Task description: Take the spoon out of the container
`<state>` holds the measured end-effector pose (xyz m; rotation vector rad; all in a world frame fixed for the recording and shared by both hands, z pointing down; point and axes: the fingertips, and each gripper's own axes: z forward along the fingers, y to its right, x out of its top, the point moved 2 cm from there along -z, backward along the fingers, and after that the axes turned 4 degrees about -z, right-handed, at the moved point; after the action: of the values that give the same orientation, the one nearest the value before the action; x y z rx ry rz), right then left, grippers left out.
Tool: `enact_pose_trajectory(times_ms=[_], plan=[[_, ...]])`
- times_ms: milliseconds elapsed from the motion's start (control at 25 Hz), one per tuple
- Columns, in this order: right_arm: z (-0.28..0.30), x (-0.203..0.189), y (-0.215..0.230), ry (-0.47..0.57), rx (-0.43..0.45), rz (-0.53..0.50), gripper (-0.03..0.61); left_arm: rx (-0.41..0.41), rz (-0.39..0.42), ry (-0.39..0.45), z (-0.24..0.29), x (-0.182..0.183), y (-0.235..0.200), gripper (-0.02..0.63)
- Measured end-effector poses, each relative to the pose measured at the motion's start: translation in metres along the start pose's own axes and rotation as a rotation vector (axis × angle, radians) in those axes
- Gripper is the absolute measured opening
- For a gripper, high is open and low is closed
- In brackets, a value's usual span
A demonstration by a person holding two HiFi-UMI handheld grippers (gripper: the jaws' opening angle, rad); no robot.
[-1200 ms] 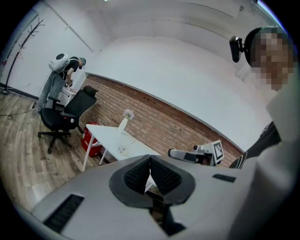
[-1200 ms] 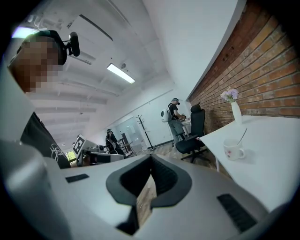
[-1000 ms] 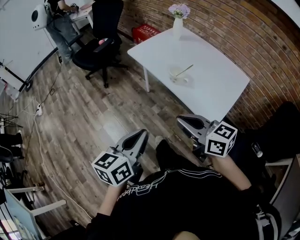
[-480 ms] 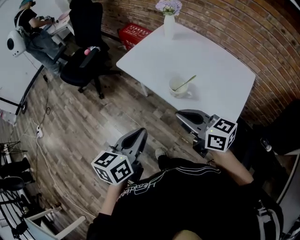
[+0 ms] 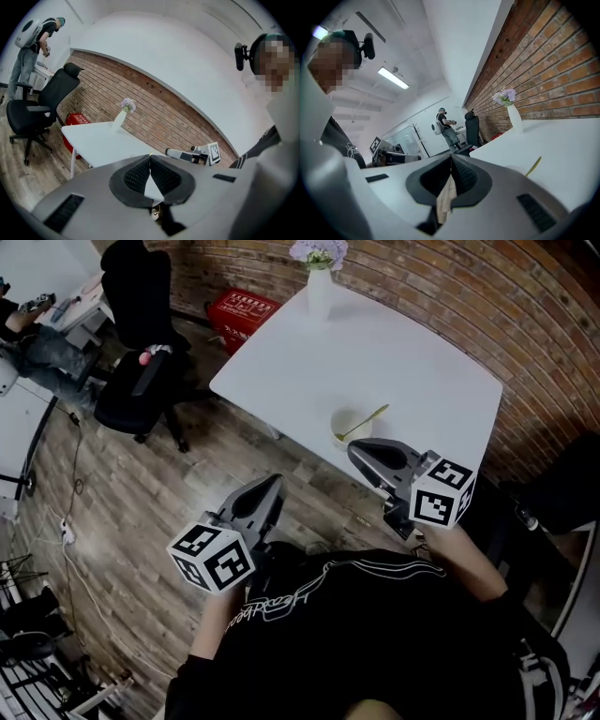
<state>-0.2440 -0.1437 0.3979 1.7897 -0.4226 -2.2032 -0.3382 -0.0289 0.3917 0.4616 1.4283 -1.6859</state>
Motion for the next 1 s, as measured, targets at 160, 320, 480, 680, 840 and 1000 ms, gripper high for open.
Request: enact_pose_trajectory(times_ms=[160,320,480,680,840,1000], plan=[[-0.015,0.001,0.014,0.032,-0.086,0.009,-0.003,-0.076,0.022,-0.034,0.024,0.009,0.002,0.005],[-0.027,0.009,0.034,0.083,-0.155,0.061,-0.003,-0.141,0.042,-0.098,0.053,0.012,0.004,0.005],[-0.042,0.011,0.058,0.112,-0.276,0.092,-0.003,-0.211,0.053,-0.176,0.083,0.021,-0.001,0.005],[-0.052,0.009,0.093,0.13,-0.37,0.136,-0.003,-0.247,0.066,-0.26,0.122,0.027,-0.01,0.005],[-0.056,0.006,0.114,0.155,-0.429,0.144,-0.002,-0.265,0.069,-0.305,0.142,0.031,-0.018,0.005],[-0.055,0.001,0.132,0.154,-0.48,0.148,0.0,-0.274,0.082,-0.348,0.158,0.037,-0.025,0.005]])
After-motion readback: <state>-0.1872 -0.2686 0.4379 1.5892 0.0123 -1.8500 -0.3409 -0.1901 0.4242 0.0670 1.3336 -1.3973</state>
